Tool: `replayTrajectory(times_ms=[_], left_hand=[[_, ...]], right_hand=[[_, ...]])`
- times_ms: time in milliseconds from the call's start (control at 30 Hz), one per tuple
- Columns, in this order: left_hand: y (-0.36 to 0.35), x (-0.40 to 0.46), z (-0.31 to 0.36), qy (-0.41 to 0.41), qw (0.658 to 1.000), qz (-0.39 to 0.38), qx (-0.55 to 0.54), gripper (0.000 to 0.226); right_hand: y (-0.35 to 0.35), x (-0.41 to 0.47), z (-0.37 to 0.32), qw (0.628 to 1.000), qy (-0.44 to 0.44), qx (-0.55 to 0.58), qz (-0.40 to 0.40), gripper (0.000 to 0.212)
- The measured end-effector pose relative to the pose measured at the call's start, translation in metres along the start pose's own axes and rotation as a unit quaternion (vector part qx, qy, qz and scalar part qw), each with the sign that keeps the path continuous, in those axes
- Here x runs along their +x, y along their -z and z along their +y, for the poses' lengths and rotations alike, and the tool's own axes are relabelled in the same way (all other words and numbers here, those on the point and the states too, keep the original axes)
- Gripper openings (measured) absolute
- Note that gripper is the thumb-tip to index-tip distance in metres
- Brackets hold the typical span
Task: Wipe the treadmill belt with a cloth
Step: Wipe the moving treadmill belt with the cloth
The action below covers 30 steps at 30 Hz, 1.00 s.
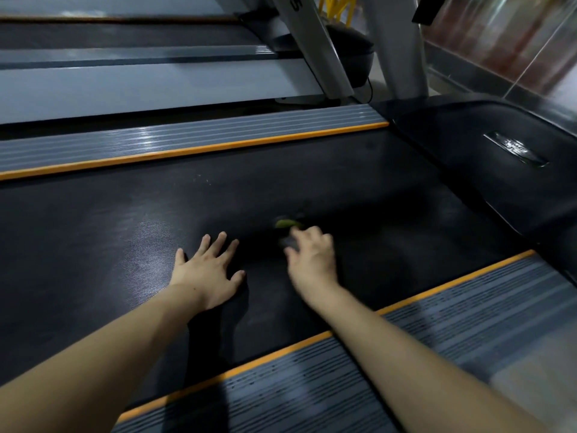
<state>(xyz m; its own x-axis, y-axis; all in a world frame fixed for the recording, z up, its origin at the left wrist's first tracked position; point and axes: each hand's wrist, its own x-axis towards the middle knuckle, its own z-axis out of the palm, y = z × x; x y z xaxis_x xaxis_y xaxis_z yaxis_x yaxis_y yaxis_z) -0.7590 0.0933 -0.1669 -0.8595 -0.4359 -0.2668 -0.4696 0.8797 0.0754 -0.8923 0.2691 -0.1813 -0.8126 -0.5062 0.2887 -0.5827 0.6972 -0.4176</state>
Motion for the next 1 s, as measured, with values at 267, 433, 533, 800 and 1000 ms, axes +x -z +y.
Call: replayTrajectory(times_ms=[267,433,533,800,1000], left_hand=[[0.004,-0.024,0.007,-0.020,0.997,0.077,-0.010,0.067],[-0.005,-0.048,0.026,-0.076,0.992,0.090,0.034,0.064],[-0.005,-0.062,0.033,-0.087,0.989,0.121,0.017,0.072],[-0.024,-0.104,0.051,0.034,0.987,0.136,-0.079,0.045],[-0.039,-0.120,0.049,0.070,0.979,0.159,-0.109,0.041]], right_hand=[[0.039,0.015,0.074,0.997,0.055,-0.048,-0.015,0.046],[0.065,0.017,0.101,0.990,-0.131,-0.051,0.018,0.045],[0.038,-0.017,0.029,0.995,-0.102,0.005,0.000,0.041],[0.036,-0.027,0.027,0.994,0.078,-0.026,-0.073,0.044],[0.068,0.002,0.097,0.989,-0.130,-0.076,-0.003,0.040]])
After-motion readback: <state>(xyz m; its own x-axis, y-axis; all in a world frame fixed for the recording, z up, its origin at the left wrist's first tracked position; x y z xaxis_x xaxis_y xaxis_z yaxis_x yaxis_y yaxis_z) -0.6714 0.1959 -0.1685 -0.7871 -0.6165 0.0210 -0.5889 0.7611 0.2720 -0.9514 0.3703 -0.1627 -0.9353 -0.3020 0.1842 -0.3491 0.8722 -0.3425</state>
